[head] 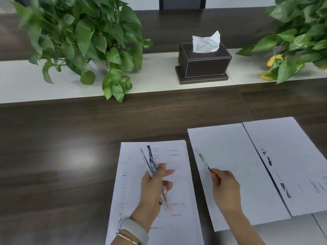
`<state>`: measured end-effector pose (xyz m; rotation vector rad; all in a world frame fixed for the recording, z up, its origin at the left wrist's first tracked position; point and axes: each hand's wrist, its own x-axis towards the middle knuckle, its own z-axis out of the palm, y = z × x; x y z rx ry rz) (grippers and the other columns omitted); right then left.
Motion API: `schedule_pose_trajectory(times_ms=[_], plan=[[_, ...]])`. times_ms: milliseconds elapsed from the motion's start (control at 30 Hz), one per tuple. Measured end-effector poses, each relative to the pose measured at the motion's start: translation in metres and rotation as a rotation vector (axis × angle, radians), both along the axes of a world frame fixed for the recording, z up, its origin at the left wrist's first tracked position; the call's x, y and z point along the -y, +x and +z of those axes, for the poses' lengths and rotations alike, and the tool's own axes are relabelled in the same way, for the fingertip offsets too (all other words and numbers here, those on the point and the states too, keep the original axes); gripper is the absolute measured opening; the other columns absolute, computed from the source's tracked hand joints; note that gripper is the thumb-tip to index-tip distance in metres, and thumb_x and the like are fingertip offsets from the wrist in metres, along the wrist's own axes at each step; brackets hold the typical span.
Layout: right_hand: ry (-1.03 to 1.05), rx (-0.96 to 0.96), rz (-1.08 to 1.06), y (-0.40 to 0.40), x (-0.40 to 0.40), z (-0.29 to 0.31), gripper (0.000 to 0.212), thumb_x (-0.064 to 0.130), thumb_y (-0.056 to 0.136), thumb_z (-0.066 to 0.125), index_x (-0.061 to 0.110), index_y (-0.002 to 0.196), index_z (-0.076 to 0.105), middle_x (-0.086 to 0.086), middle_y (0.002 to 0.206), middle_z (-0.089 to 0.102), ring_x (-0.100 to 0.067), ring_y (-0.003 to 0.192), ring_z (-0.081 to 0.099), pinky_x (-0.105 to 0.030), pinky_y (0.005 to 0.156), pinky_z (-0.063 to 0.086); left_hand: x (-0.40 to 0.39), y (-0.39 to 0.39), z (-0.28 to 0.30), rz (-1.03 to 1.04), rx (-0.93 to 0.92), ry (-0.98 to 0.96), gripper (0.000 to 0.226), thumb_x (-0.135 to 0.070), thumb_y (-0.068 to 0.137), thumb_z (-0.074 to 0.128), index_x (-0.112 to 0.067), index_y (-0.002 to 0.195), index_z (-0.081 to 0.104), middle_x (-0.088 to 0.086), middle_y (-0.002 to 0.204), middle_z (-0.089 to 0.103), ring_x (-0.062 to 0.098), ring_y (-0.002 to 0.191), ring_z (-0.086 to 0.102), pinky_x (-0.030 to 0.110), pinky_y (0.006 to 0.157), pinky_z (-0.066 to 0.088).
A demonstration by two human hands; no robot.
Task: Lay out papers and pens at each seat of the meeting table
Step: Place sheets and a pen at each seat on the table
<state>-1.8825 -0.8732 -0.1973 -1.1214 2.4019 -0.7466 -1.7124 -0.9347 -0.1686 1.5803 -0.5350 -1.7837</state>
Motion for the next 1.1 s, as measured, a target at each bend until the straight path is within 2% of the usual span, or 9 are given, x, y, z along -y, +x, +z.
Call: schedule_pose_trajectory(times_ms=[167, 333, 500, 600, 733, 867, 967, 1033, 1100], plan=[[-0.014, -0.227, 0.069, 0.003, 0.003, -0.025, 0.023, -0.005, 0.083, 0.062, -0.005, 0.105, 0.069, -0.021, 0.086, 0.068, -0.039, 0.083, 0.057, -0.041, 0.076, 0.052, 0.003, 0.024, -0.003, -0.015, 0.143, -0.012, 0.013, -0.013, 0.087, 0.064, -0.006, 0.097, 0.061, 0.008, 0.077, 0.071, 0.012, 0.044, 0.045, 0.022, 0.042, 0.04], [-0.023, -0.341, 0.103, 0.008, -0.001, -0.032, 0.031, -0.012, 0.072, 0.071, -0.006, 0.103, 0.069, -0.022, 0.087, 0.063, -0.04, 0.074, 0.056, -0.039, 0.065, 0.051, 0.0, 0.041, -0.006, -0.008, 0.212, -0.012, 0.01, -0.015, 0.085, 0.066, -0.005, 0.088, 0.065, 0.008, 0.079, 0.071, 0.013, 0.063, 0.053, 0.02, 0.048, 0.043], [-0.062, -0.41, 0.078, 0.019, -0.006, -0.029, 0.044, -0.001, 0.066, 0.078, -0.009, 0.108, 0.065, -0.028, 0.097, 0.062, -0.046, 0.077, 0.057, -0.046, 0.062, 0.05, 0.0, 0.052, -0.006, 0.001, 0.277, -0.045, 0.023, -0.023, 0.09, 0.061, -0.005, 0.076, 0.064, 0.003, 0.061, 0.07, 0.016, 0.06, 0.061, 0.023, 0.052, 0.047], [-0.103, -0.208, 0.092, 0.038, -0.016, -0.016, 0.037, 0.0, 0.077, 0.07, -0.005, 0.112, 0.063, -0.023, 0.105, 0.062, -0.042, 0.094, 0.055, -0.042, 0.079, 0.046, 0.002, 0.06, -0.001, -0.025, 0.378, -0.131, 0.029, -0.025, 0.091, 0.059, -0.006, 0.069, 0.065, -0.002, 0.056, 0.066, 0.018, 0.064, 0.058, 0.027, 0.063, 0.046], [0.009, 0.139, 0.017, 0.068, -0.028, -0.004, 0.036, 0.01, 0.087, 0.061, 0.003, 0.122, 0.059, -0.016, 0.12, 0.056, -0.034, 0.113, 0.048, -0.03, 0.095, 0.036, 0.001, 0.078, 0.003, -0.099, 0.548, -0.22, 0.031, -0.027, 0.092, 0.057, -0.01, 0.067, 0.064, -0.001, 0.057, 0.047, 0.016, 0.053, 0.041, 0.025, 0.053, 0.032], [0.219, 0.382, -0.18, 0.082, -0.026, 0.004, 0.057, 0.024, 0.085, 0.063, 0.009, 0.136, 0.042, -0.015, 0.134, 0.042, -0.035, 0.122, 0.041, -0.043, 0.104, 0.035, -0.007, 0.097, -0.003, -0.043, 0.5, -0.173, 0.026, -0.027, 0.091, 0.058, -0.006, 0.08, 0.069, -0.009, 0.08, 0.057, 0.021, 0.086, 0.054, 0.03, 0.078, 0.037], [0.257, 0.461, -0.212, 0.086, -0.019, 0.013, 0.051, 0.021, 0.082, 0.065, 0.005, 0.128, 0.047, -0.015, 0.127, 0.046, -0.031, 0.108, 0.048, -0.037, 0.091, 0.041, -0.013, 0.102, -0.004, -0.021, 0.385, -0.118, 0.024, -0.027, 0.091, 0.059, -0.005, 0.087, 0.068, -0.008, 0.086, 0.06, 0.022, 0.098, 0.053, 0.032, 0.085, 0.035], [0.237, 0.508, -0.207, 0.088, -0.017, 0.019, 0.024, 0.018, 0.081, 0.064, 0.002, 0.098, 0.058, -0.013, 0.099, 0.059, -0.026, 0.081, 0.051, -0.03, 0.07, 0.041, -0.014, 0.104, -0.004, -0.03, 0.352, -0.091, 0.023, -0.026, 0.09, 0.059, -0.01, 0.077, 0.067, -0.002, 0.094, 0.062, 0.023, 0.099, 0.054, 0.032, 0.085, 0.036], [0.228, 0.553, -0.227, 0.089, -0.014, 0.022, 0.019, 0.02, 0.084, 0.059, 0.001, 0.086, 0.058, -0.006, 0.075, 0.054, -0.023, 0.07, 0.048, -0.027, 0.059, 0.036, -0.013, 0.106, -0.004, -0.04, 0.329, -0.079, 0.023, -0.026, 0.09, 0.06, -0.012, 0.074, 0.065, 0.001, 0.097, 0.064, 0.024, 0.096, 0.057, 0.033, 0.083, 0.039]])
